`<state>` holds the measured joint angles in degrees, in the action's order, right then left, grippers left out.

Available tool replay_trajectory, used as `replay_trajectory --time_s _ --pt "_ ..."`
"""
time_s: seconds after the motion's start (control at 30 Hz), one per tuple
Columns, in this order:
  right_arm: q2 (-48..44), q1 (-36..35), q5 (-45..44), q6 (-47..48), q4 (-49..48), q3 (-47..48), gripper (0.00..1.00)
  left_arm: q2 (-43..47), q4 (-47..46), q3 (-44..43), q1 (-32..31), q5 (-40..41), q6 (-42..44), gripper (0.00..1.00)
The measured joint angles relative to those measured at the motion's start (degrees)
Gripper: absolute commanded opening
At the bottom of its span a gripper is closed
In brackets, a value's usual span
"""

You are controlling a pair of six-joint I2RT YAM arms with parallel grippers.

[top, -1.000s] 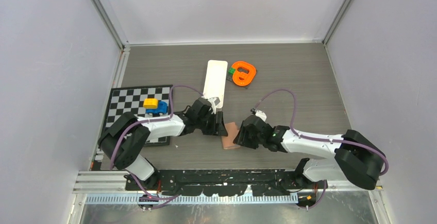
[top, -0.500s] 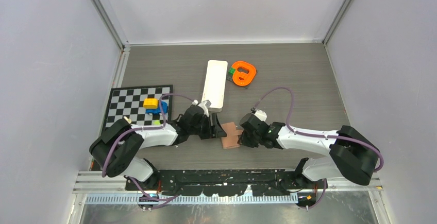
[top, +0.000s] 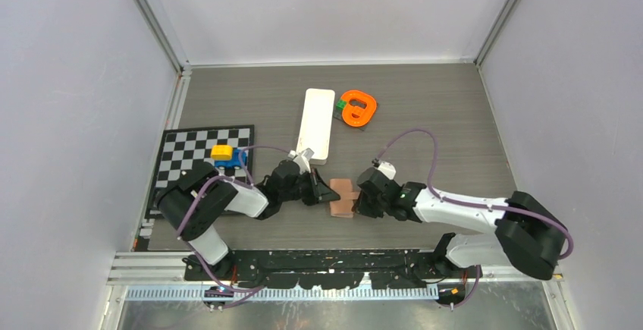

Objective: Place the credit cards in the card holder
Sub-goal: Close the card holder at the center of the board.

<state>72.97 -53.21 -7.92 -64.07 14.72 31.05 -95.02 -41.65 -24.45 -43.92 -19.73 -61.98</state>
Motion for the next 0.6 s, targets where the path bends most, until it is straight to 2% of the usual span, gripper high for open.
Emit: replay_trajectory --time_s 0.1,0.27,0.33,0.43,0.6 --pt "-4.76 0.00 -0.31 2.45 2.86 -0.02 0.56 3.21 1.57 0.00 -0.37 0.00 3.17 0.00" --pt "-19.65 0.74 -0.44 9.57 9.38 2.73 0.84 15.06 14.73 -1.77 -0.44 -0.68 15.65 0.00" --pt "-24.87 1.29 0.20 13.22 11.10 5.25 0.89 19.93 20.15 -3.37 -0.44 -2.23 21.09 0.00" --pt "-29.88 1.95 3.17 18.43 12.79 8.74 0.90 26.77 26.12 -4.63 -0.44 -6.49 26.99 0.00" --pt "-30.93 2.10 12.28 24.39 14.14 12.63 0.90 36.30 34.75 -5.62 -1.46 -14.73 31.98 0.00"
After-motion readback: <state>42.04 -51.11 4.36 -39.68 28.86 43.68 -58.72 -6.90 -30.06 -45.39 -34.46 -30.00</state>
